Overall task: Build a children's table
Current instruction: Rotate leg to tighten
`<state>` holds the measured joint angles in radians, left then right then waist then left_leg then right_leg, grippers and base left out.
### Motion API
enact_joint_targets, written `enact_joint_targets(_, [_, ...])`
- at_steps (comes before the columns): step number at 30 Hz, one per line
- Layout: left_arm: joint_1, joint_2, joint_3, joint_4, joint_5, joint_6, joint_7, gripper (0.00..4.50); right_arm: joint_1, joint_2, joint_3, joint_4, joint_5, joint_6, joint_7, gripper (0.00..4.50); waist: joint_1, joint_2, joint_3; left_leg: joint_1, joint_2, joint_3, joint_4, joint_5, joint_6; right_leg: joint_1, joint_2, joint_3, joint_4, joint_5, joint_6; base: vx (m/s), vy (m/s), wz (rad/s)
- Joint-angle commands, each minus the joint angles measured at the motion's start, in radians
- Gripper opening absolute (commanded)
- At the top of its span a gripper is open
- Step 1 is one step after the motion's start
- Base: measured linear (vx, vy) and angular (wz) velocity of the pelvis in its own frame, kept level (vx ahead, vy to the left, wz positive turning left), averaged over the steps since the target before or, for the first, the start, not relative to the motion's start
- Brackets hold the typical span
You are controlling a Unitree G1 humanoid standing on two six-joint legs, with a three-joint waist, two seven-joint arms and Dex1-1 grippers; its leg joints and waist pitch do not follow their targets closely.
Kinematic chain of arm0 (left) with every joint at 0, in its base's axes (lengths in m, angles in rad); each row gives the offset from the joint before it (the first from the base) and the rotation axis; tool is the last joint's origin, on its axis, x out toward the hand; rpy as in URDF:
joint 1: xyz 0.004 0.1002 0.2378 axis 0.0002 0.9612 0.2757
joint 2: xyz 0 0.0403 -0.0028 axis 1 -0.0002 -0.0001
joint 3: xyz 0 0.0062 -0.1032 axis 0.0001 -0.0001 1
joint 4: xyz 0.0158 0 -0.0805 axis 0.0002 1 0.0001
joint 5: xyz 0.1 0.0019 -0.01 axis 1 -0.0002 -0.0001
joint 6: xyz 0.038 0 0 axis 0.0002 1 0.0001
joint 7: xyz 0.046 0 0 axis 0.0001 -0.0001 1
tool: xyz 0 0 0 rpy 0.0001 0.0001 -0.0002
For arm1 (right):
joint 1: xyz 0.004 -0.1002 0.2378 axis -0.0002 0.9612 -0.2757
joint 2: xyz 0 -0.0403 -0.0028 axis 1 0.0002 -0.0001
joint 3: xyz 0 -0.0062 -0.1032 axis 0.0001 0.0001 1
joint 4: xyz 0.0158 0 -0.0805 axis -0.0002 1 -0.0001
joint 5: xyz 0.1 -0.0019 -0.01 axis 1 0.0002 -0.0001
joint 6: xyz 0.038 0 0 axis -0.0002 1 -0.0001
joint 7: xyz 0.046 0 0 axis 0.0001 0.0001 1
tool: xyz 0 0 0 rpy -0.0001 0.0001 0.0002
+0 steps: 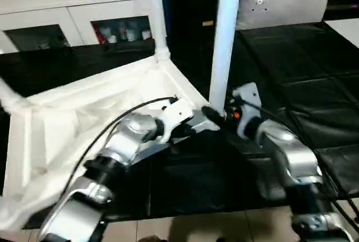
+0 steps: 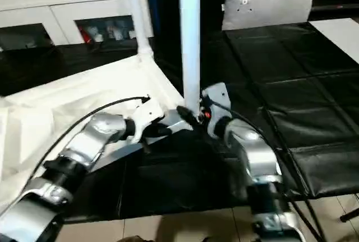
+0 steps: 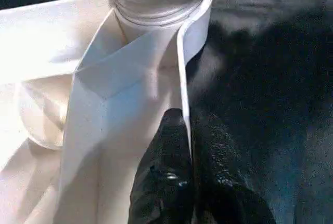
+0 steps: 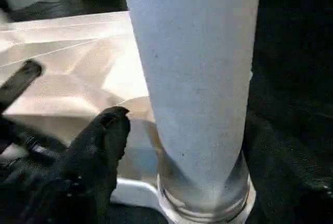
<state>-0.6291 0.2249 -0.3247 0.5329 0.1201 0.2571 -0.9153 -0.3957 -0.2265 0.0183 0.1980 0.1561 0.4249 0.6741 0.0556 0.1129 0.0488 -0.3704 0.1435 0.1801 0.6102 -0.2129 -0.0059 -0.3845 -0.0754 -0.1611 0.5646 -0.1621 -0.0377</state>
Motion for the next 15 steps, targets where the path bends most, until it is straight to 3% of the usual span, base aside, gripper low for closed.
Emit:
enact_joint_targets(1, [-0.007, 0.018, -0.009, -0.039, -0.012, -0.068, -0.045, 0.00, 0.006, -0.011, 0.040, -0.034, 0.033, -0.005, 0.091, 3.94, 0.005, -0.009, -0.068, 0.009, 0.103, -0.054, -0.073, -0.200, 0.076, 0.056, -0.119, 0.082, -0.076, -0.306, -0.086, 0.000, 0.000, 0.00])
enact_joint_targets(5, [0.004, 0.087, -0.037, -0.031, -0.034, -0.172, -0.180, 0.00, 0.014, -0.128, 0.067, -0.045, 0.051, -0.073, 0.270, 4.37, 0.019, -0.009, -0.072, 0.009, 0.109, -0.054, -0.072, -0.176, 0.086, 0.053, -0.118, 0.083, -0.068, -0.270, -0.090, 0.000, 0.000, 0.00])
enact_joint_targets(9, [-0.002, 0.133, -0.050, -0.017, -0.040, -0.239, -0.268, 0.00, 0.005, -0.205, 0.092, -0.035, 0.061, -0.097, 0.406, 4.37, 0.040, -0.011, -0.073, 0.010, 0.110, -0.050, -0.068, -0.161, 0.093, 0.051, -0.120, 0.085, -0.064, -0.256, -0.105, 0.000, 0.000, 0.00])
enact_joint_targets(15, [0.010, 0.182, -0.070, -0.030, -0.062, -0.323, -0.381, 0.00, -0.007, -0.263, 0.123, -0.024, 0.097, -0.103, 0.546, 4.37, 0.057, -0.013, -0.074, 0.011, 0.115, -0.050, -0.068, -0.156, 0.099, 0.049, -0.119, 0.085, -0.063, -0.267, -0.102, 0.000, 0.000, 0.00])
